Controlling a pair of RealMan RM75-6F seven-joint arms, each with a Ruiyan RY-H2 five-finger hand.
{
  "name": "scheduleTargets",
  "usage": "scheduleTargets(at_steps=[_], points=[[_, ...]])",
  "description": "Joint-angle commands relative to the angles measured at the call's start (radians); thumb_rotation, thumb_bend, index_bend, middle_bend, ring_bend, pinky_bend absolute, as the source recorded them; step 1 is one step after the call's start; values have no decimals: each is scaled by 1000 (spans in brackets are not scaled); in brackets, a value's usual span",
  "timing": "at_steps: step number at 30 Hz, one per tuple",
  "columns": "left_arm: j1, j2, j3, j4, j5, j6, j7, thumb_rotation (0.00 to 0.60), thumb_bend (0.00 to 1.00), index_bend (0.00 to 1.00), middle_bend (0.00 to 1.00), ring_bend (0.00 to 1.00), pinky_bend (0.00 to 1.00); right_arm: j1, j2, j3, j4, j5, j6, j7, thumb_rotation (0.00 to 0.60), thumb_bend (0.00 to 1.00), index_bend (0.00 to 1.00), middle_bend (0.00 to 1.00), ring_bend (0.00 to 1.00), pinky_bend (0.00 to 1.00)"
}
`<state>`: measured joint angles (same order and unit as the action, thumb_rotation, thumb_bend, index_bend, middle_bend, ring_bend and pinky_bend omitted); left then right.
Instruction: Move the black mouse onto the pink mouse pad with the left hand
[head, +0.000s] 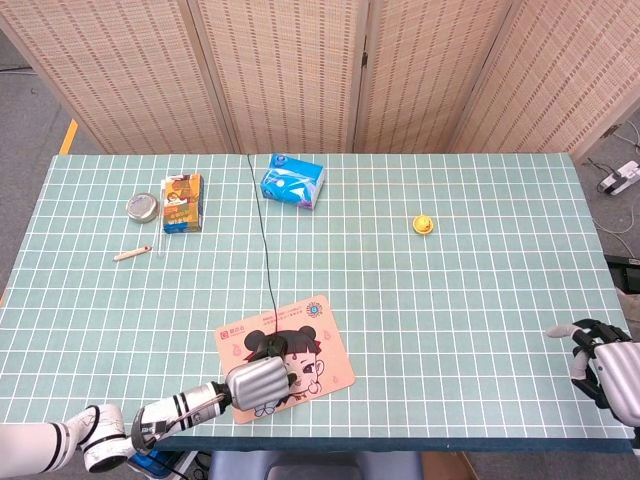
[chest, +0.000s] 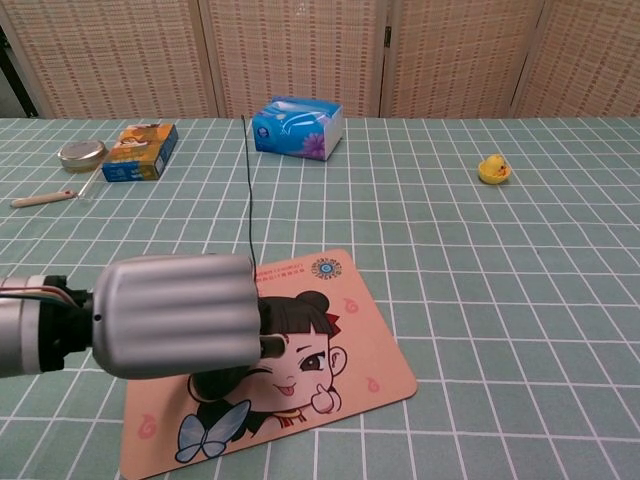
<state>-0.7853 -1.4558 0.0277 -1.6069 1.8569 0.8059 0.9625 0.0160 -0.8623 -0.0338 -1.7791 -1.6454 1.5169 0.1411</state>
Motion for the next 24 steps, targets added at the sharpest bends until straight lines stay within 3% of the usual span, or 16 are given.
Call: scheduleTargets(at_steps=[1,16,19,24], points=[[2,-14,-26,-11,-43,-27,51,600,60,588,1000,909,937,0,1,0,0,0,0,2,600,343,352,363,283,337],[5,-36,-55,-79,-145,-75,209,600,60,565,1000,907,937,-2,7,0,-1,1,2,10,600,343,352,363,283,337],[4,-42,-60,-87,-162,-76,235,600,60,503,1000,907,937,-3,8,-1,-2,-3,3,11,600,342,352,363,283,337],[2,-43,-59,-102,-188,-81,266,600,60,312,1000,906,937,-4,10,0,-2,-4,6,15,600,343,351,363,283,337]])
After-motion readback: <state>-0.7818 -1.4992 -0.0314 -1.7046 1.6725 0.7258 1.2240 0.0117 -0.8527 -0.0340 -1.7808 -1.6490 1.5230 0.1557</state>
